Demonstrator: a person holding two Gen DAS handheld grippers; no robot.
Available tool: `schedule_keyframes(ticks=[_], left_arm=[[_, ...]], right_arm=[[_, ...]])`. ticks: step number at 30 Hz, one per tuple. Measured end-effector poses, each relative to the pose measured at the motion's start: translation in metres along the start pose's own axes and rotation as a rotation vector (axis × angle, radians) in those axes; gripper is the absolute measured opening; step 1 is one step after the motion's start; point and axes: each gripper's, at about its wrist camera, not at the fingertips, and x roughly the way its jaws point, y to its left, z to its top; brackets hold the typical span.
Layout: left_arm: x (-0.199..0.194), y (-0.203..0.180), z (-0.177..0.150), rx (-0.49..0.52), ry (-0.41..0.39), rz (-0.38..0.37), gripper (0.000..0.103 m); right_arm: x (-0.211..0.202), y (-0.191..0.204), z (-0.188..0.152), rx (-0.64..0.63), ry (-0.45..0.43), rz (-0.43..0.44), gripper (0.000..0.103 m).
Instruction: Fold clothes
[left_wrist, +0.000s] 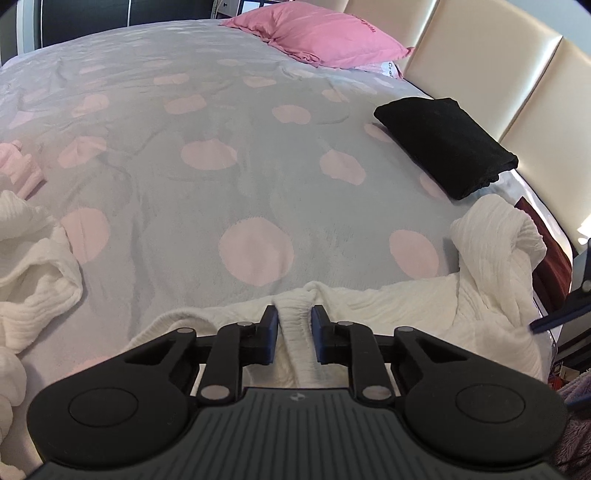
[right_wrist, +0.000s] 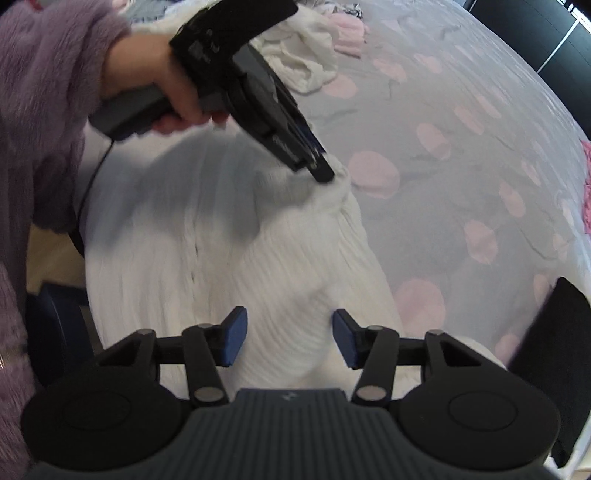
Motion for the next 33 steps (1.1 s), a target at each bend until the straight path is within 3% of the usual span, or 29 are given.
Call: schedule_keyframes(ticks=[5, 7, 12, 13, 16, 17, 26, 33], left_arm=[[-0.004, -0.004, 0.001, 0.012, -0.007, 0.008, 0.016], [-0.006, -0.005, 0.001, 0.019, -0.007, 0.01, 0.016], [-0.014, -0.005, 0.001, 0.01, -0.02, -0.006, 0.015], [-0.016, -0.004, 0.001, 0.01, -0.023, -0.01, 0.015], [-0.021, -0.005, 0.001, 0.016, -0.036, -0.001, 0.014], [-0.023, -0.004, 0.001, 0.015, -0.041, 0.004, 0.014], [-0.061, 0.008, 0.005, -0.042, -0.15, 0.044, 0.004], [-0.124, 0.034, 0.015, -0.14, -0.355, 0.107, 0.004]], right_arm=[[0.018, -0.006, 0.025, 0.088, -0.034, 0.047, 0.055], [0.028, -0.011, 0.03, 0.118, -0.027, 0.021, 0.055], [0.05, -0.026, 0.033, 0.209, 0.009, 0.053, 0.05], [0.054, -0.027, 0.032, 0.222, 0.02, 0.07, 0.048], [0.056, -0.028, 0.027, 0.238, 0.04, 0.084, 0.014], [0.052, -0.03, 0.025, 0.248, 0.033, 0.077, 0.014], [-0.019, -0.064, -0.006, 0.384, -0.125, -0.051, 0.011], [-0.092, -0.104, -0.048, 0.635, -0.318, -0.352, 0.01]])
